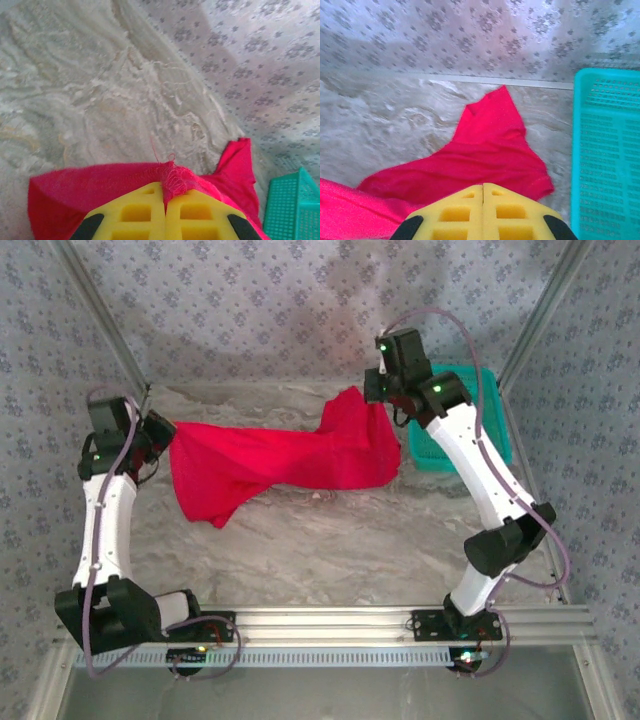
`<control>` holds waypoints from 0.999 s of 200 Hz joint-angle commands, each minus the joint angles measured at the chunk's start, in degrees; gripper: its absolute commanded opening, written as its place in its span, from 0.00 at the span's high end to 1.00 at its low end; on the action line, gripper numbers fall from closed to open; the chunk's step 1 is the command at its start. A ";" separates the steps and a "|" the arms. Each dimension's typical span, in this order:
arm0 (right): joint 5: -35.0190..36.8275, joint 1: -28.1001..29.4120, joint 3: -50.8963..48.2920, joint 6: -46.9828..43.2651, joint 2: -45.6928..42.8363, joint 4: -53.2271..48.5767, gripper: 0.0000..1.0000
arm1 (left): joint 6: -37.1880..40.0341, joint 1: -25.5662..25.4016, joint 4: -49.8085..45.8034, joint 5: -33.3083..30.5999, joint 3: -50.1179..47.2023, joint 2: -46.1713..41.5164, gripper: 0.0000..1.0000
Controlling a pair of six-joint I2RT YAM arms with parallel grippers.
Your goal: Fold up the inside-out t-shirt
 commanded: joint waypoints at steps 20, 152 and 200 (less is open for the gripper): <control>-9.84 -4.19 14.35 4.50 2.07 0.87 1.00 | 0.00 -0.15 -4.80 3.95 18.10 4.65 1.00; -7.86 -6.13 14.42 1.64 -27.85 8.26 1.00 | 5.74 4.39 -4.76 -5.67 44.50 -11.25 1.00; -4.02 -6.42 17.48 -3.02 -20.22 6.37 1.00 | 6.51 4.41 -3.92 -4.27 42.58 -7.40 1.00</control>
